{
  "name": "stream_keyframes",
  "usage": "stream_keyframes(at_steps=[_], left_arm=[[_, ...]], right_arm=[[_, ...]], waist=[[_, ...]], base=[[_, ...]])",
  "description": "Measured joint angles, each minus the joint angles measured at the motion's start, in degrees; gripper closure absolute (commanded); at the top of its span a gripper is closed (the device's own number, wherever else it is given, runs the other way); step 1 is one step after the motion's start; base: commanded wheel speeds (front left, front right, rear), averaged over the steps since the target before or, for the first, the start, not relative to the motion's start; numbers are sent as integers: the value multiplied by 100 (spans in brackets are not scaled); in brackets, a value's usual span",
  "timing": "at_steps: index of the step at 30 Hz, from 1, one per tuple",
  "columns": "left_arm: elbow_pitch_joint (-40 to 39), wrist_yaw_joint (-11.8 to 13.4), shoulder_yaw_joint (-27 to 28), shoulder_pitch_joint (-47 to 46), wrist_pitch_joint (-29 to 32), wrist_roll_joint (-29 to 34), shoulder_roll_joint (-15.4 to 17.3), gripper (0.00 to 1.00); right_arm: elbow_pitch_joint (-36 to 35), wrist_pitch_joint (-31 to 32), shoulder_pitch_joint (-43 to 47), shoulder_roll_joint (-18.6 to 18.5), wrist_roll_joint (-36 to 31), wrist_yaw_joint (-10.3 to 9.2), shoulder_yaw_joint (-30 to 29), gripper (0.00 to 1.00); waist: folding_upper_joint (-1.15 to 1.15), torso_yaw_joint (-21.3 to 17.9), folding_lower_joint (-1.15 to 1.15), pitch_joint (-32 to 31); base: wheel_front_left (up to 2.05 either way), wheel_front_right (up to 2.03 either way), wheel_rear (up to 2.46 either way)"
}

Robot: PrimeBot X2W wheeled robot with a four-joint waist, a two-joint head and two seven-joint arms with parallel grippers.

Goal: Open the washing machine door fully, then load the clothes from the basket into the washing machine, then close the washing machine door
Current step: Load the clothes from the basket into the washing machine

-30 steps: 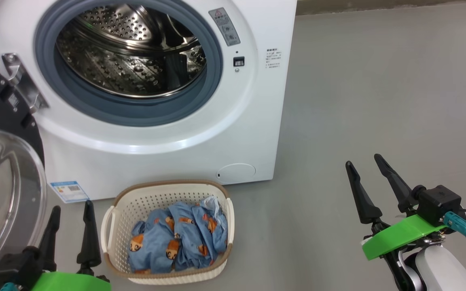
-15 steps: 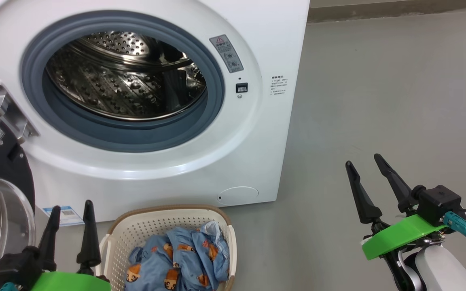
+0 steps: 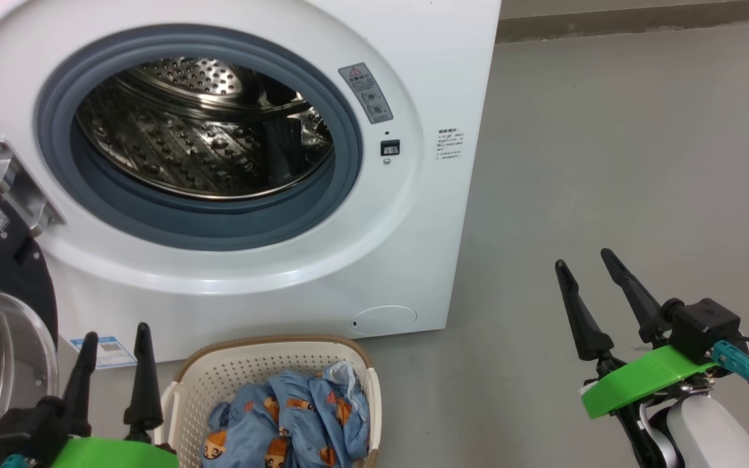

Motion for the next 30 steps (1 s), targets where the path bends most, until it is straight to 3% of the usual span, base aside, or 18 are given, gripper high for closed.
stream_keyframes(at_steps=[30], left_arm=[[7, 0, -21, -1, 0, 1, -16, 0]], right_arm=[[11, 0, -2, -1, 0, 0, -3, 0]], waist=[[0, -52, 0, 150]], base=[[0, 0, 0]])
